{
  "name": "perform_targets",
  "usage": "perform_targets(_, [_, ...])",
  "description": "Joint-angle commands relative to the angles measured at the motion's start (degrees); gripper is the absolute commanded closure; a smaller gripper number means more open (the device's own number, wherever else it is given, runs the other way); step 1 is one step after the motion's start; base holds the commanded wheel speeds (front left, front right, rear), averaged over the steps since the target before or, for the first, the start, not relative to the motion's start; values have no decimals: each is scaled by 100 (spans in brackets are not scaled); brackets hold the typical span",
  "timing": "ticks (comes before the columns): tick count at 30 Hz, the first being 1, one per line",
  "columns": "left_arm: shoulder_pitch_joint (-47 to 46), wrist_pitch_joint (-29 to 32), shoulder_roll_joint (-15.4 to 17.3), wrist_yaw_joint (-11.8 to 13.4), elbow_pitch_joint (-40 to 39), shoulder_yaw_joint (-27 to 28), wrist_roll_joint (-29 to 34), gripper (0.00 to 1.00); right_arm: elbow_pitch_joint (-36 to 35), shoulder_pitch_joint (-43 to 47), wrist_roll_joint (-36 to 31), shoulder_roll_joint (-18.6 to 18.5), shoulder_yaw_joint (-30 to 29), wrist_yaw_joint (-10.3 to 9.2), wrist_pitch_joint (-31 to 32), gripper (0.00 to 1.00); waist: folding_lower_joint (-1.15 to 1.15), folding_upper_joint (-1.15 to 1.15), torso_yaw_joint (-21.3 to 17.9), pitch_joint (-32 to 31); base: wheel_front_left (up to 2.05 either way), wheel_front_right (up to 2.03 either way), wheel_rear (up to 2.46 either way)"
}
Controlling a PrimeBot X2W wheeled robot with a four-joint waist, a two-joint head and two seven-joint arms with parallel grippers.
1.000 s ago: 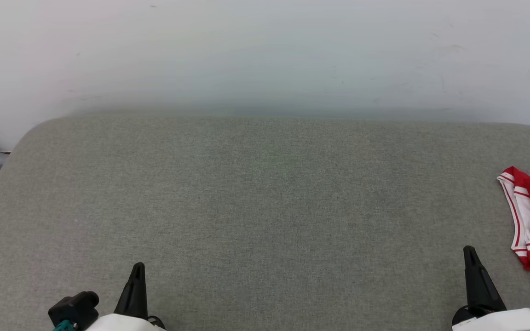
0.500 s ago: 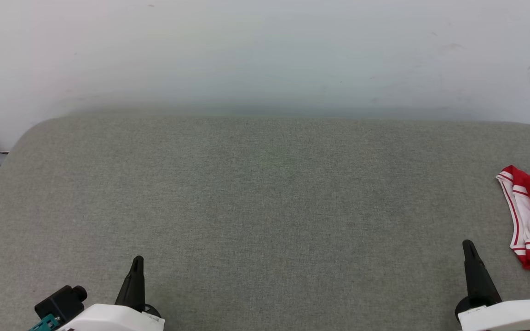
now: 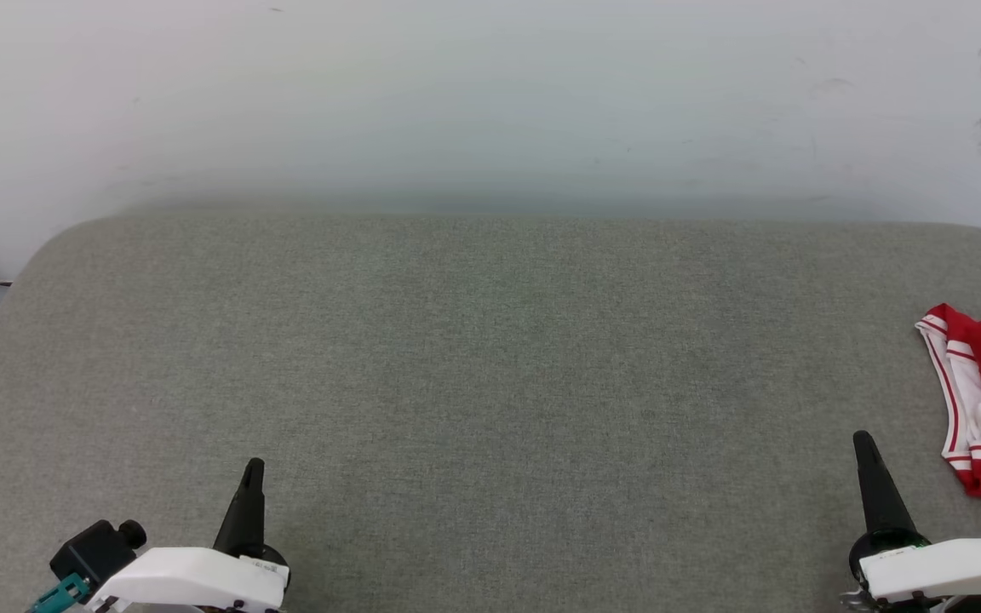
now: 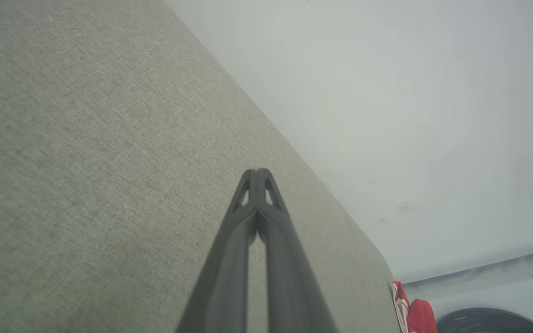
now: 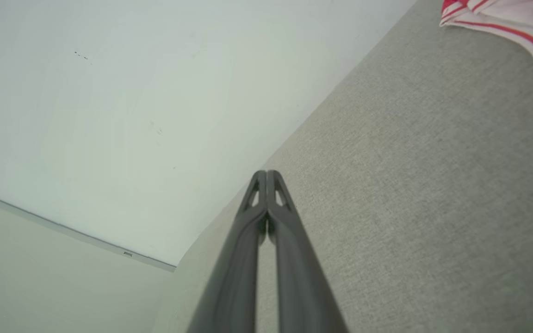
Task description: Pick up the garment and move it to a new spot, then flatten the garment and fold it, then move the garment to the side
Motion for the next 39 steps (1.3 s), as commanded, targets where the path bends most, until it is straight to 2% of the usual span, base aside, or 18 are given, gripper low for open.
perform_targets(1, [-123, 41, 14, -46, -25, 36, -168, 100, -28, -157, 168, -36, -10, -1, 29, 100, -1, 0, -2, 1, 0, 0, 0])
perform_targets(39, [-516, 594, -89, -334, 238, 338, -2445, 100, 256, -527, 2300, -17, -66, -3, 587, 100, -1, 0, -61, 35, 0, 0, 0])
